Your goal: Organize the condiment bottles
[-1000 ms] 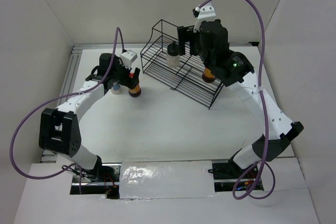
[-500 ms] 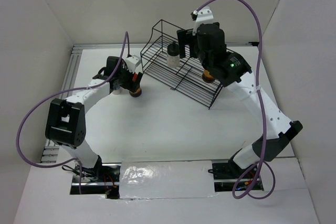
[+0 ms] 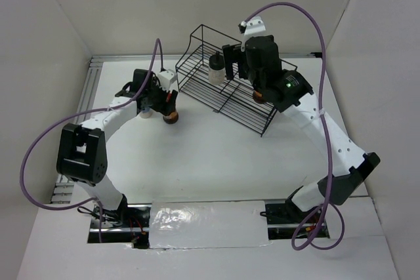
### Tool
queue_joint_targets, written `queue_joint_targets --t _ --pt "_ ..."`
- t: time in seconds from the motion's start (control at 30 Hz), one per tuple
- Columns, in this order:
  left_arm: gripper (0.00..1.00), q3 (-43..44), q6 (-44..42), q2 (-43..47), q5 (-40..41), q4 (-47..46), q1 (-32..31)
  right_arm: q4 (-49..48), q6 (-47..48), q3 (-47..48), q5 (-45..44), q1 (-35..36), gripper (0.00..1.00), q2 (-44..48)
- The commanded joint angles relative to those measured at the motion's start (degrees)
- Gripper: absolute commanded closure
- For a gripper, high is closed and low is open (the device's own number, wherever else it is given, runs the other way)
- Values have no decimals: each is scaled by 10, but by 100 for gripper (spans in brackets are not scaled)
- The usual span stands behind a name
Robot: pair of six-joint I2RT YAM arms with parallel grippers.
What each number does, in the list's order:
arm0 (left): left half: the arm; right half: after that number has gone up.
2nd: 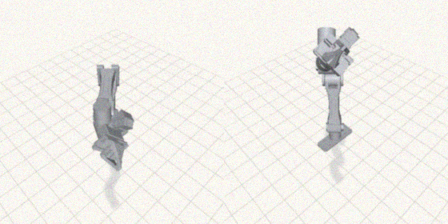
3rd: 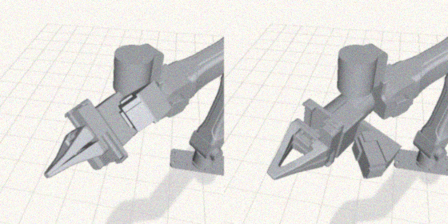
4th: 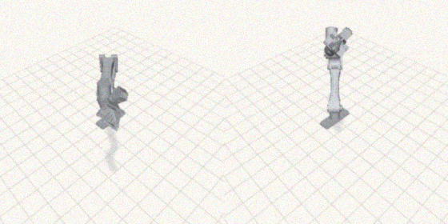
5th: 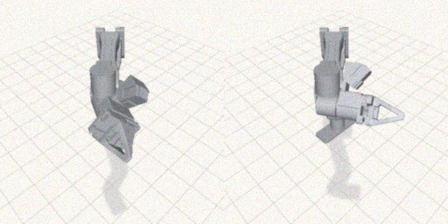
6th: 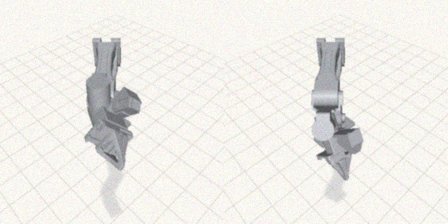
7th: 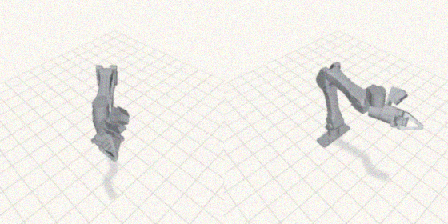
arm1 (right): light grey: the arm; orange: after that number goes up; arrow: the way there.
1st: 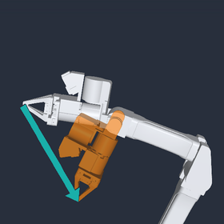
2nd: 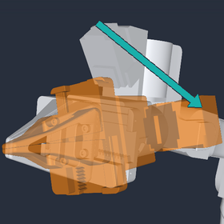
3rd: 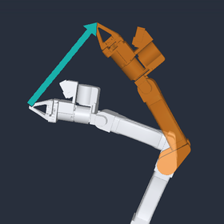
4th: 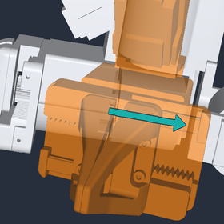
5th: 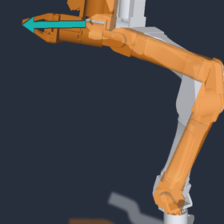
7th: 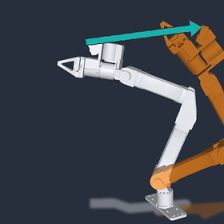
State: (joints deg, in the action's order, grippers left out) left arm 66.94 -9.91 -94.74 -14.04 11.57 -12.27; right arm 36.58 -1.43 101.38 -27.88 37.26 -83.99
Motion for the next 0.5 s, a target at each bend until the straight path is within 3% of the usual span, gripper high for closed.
queue_joint_targets --t 0.0,0.3,0.47 --pt "100 85 1 39 -65 35 -6 -7 -9 -20 -9 -16 0 46" --pt "100 383 -46 11 -140 249 -73 12 -55 -69 12 -126 0 120" --pt "100 475 -37 -18 -139 256 -129 35 -67 -96 42 -191 0 138"
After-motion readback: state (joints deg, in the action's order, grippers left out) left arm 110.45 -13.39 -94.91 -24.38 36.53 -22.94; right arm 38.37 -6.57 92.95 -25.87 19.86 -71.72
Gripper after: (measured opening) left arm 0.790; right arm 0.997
